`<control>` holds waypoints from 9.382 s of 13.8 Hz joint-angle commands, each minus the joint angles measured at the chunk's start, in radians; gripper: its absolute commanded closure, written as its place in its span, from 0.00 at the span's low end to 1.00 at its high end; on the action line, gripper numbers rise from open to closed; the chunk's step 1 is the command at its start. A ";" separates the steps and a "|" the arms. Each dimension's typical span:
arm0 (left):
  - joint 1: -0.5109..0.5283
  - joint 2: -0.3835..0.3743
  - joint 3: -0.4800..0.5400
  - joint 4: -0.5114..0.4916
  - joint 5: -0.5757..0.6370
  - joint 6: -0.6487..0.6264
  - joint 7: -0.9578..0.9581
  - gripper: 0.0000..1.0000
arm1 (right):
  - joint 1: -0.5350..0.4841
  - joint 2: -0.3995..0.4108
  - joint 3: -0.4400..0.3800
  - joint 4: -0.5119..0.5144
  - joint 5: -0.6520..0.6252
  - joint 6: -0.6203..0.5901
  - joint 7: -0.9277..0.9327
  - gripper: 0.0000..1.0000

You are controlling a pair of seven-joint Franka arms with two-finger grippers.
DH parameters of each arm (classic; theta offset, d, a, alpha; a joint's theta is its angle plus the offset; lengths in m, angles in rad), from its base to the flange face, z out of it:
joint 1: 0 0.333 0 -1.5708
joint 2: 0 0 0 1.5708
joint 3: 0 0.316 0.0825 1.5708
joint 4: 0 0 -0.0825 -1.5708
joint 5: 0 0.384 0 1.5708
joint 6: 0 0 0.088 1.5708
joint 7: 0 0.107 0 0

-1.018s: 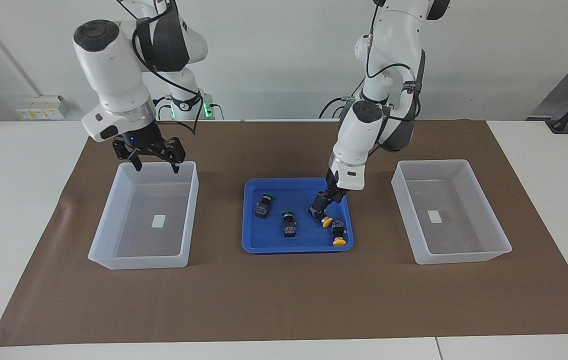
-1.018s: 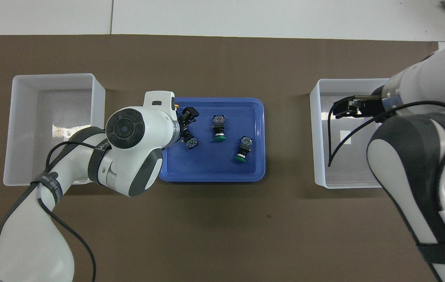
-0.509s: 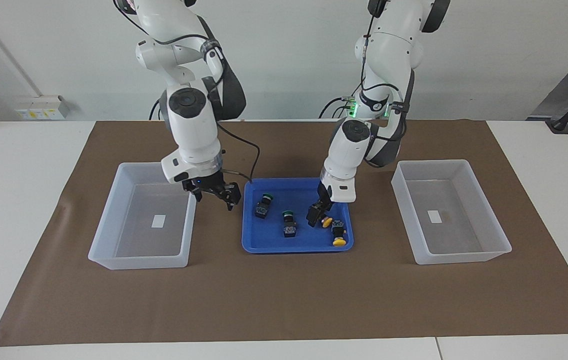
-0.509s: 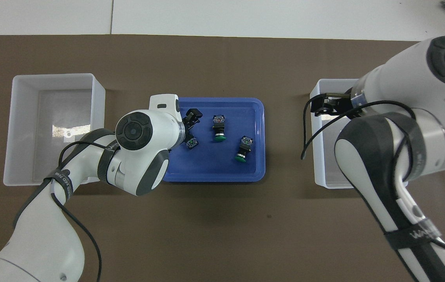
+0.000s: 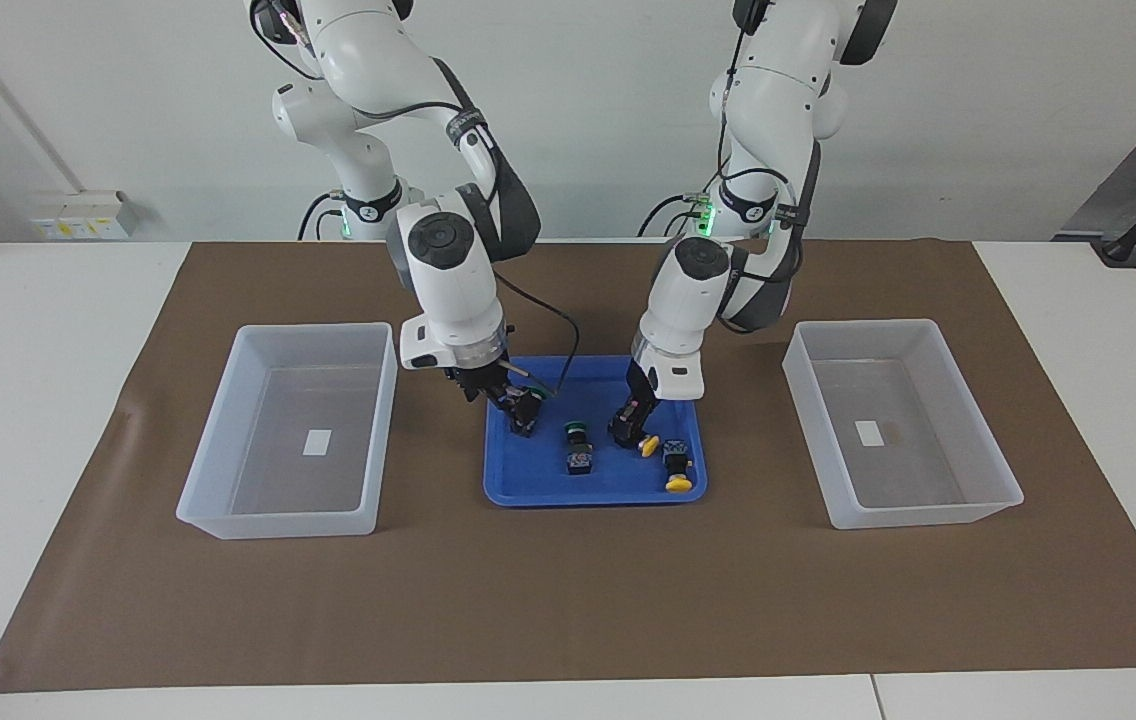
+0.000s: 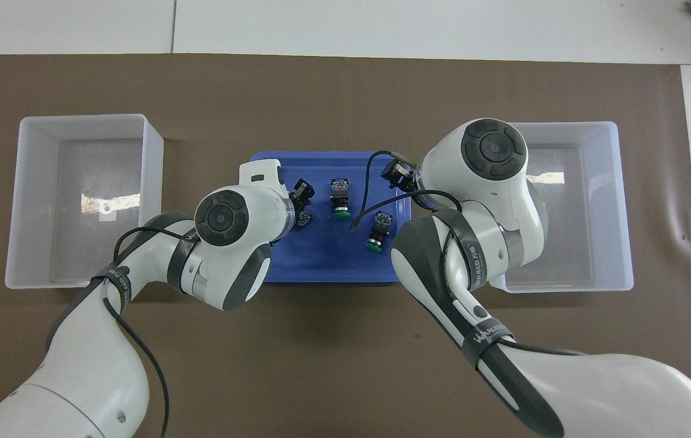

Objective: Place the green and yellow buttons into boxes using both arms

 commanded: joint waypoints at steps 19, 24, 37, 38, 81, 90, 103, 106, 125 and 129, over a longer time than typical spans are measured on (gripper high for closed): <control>0.504 -0.119 0.019 0.261 -0.063 -0.598 0.943 1.00 | -0.049 -0.052 0.002 0.114 0.028 -0.225 -0.062 1.00; 0.537 -0.161 0.025 0.096 -0.060 -0.455 1.193 1.00 | -0.259 -0.142 -0.006 0.107 0.009 -0.348 -0.679 1.00; 0.537 -0.127 0.025 0.144 -0.046 -0.498 1.318 0.10 | -0.496 -0.149 -0.008 -0.259 0.009 0.094 -1.503 0.35; 0.529 -0.121 0.025 0.181 -0.046 -0.540 1.310 0.11 | -0.496 -0.149 -0.008 -0.256 0.009 0.083 -1.501 0.00; 0.454 -0.119 0.022 0.303 -0.012 -0.574 1.164 1.00 | 0.111 0.182 0.005 -0.001 0.190 0.545 -0.783 1.00; 0.623 -0.150 0.033 0.065 -0.009 -0.355 1.422 1.00 | 0.003 0.054 -0.009 0.117 0.152 0.171 -0.791 1.00; 0.603 -0.135 0.031 0.300 -0.003 -0.699 1.416 0.00 | -0.439 -0.243 -0.009 -0.272 0.097 -0.063 -1.688 1.00; 0.560 -0.135 0.031 0.440 0.000 -0.914 1.389 0.00 | -0.447 -0.238 -0.008 -0.357 0.097 0.049 -1.710 1.00; 0.425 -0.438 0.011 0.347 0.018 -1.194 1.238 0.00 | -0.439 -0.304 -0.008 0.125 -0.153 -0.386 -1.035 0.00; 0.428 -0.446 0.011 0.336 0.018 -1.183 1.244 0.00 | -0.448 -0.321 -0.009 0.258 -0.150 -0.642 -1.033 0.00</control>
